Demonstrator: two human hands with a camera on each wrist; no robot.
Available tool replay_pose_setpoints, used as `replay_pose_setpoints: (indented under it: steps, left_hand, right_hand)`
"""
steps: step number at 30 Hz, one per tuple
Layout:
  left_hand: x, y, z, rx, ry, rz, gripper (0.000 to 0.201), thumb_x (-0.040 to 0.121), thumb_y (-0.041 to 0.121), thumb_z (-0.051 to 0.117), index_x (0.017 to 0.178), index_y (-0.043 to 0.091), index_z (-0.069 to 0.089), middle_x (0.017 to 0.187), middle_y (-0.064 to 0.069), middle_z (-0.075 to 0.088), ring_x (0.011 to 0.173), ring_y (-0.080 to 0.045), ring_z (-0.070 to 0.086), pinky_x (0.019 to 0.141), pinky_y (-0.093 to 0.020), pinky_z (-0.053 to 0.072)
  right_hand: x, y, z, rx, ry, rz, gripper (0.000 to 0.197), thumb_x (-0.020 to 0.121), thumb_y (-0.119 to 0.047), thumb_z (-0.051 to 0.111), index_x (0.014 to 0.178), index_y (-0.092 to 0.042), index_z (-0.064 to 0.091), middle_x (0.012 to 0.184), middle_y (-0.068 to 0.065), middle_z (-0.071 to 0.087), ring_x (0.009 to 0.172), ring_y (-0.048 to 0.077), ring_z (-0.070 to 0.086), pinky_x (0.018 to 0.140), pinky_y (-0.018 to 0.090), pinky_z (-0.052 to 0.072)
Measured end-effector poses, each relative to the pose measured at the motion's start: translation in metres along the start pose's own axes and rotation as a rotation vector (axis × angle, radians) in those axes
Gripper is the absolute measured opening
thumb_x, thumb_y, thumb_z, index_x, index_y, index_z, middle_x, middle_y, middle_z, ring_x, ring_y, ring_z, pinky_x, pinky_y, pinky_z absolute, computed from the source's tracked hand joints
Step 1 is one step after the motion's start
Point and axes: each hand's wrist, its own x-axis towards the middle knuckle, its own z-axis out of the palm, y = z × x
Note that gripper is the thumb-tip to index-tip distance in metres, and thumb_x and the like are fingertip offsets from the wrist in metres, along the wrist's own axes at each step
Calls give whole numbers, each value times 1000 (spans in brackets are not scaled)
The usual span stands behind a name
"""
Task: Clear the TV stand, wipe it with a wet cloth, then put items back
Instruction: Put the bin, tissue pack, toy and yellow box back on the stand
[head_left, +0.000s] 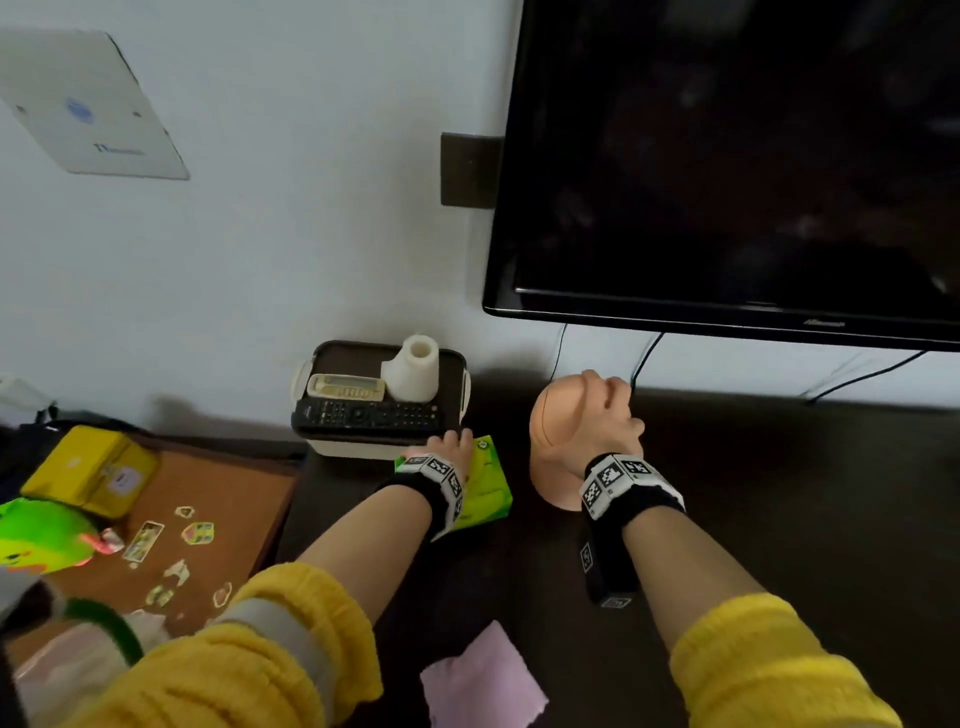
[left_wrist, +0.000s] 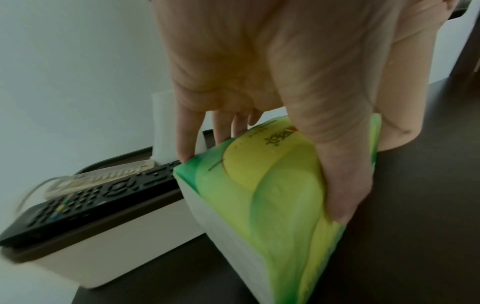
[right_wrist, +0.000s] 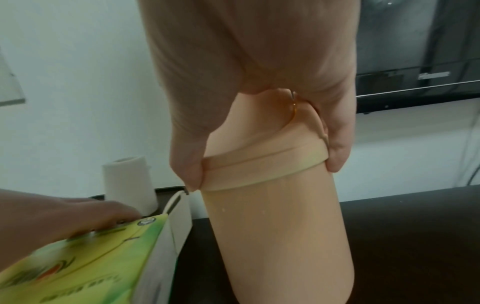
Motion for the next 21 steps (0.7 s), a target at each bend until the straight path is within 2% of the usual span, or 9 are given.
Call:
replay_pose_setpoints:
  steps: [2, 5, 6, 9, 12, 14, 15, 17, 21]
  left_hand:
    - [12, 12, -2, 26, 2, 46, 64, 91, 14, 55, 145, 10, 20, 145, -8, 31, 134, -31, 35, 99, -56, 40]
    - [25, 39, -4, 88, -4, 154, 86, 76, 18, 75, 143, 10, 22, 143, -6, 34, 132, -29, 36, 99, -51, 39]
    - [32, 49, -5, 105, 28, 187, 86, 76, 19, 74, 144, 11, 21, 144, -6, 33, 133, -29, 36, 101, -49, 37]
    - [53, 72, -11, 140, 110, 221, 69, 90, 18, 56, 147, 12, 17, 150, -7, 29, 138, -28, 30, 113, -47, 25]
    - [80, 82, -20, 215, 138, 194, 64, 94, 17, 49, 149, 14, 16, 152, -5, 29, 141, -27, 24, 115, -47, 19]
    - [92, 81, -24, 256, 132, 150, 61, 96, 17, 47, 148, 13, 17, 150, -6, 32, 140, -28, 24, 112, -46, 23]
    - [110, 88, -30, 250, 142, 107, 59, 96, 16, 45, 148, 12, 17, 149, -6, 33, 138, -28, 27, 110, -44, 26]
    - [114, 81, -30, 235, 161, 65, 52, 98, 14, 40, 146, 10, 20, 145, -7, 36, 134, -29, 33, 103, -41, 32]
    - [139, 80, -28, 205, 184, -26, 45, 100, 13, 33, 143, 8, 24, 141, -9, 39, 130, -29, 37, 102, -41, 32]
  right_hand:
    - [8, 14, -1, -8, 21, 37, 102, 59, -48, 80, 137, -34, 16, 140, 1, 17, 113, 40, 41, 70, 39, 43]
    - [17, 31, 1, -35, 58, 70, 98, 65, -44, 77, 141, -31, 16, 143, 2, 19, 110, 39, 44, 73, 36, 43]
    - [21, 36, 2, -50, 73, 73, 96, 67, -42, 76, 142, -29, 17, 144, 3, 19, 110, 38, 45, 74, 35, 43]
    - [36, 51, 7, -39, 52, 90, 95, 68, -41, 74, 142, -28, 16, 146, 1, 16, 115, 37, 42, 79, 35, 45]
    - [58, 67, 10, 5, 3, 71, 98, 65, -45, 75, 140, -31, 13, 146, 0, 12, 122, 37, 37, 85, 42, 48]
    - [69, 72, 12, 18, -28, 42, 104, 62, -48, 77, 140, -31, 11, 146, 0, 10, 124, 37, 35, 87, 42, 48]
    - [91, 81, 14, 20, -41, 12, 107, 60, -49, 79, 140, -32, 10, 146, -1, 9, 124, 36, 34, 86, 42, 49]
    - [94, 79, 17, 60, -46, -4, 111, 57, -48, 82, 139, -34, 8, 145, -3, 8, 125, 36, 33, 83, 44, 51]
    - [117, 88, 29, 114, -64, -23, 113, 56, -47, 82, 139, -35, 6, 146, -4, 4, 129, 37, 28, 86, 50, 51]
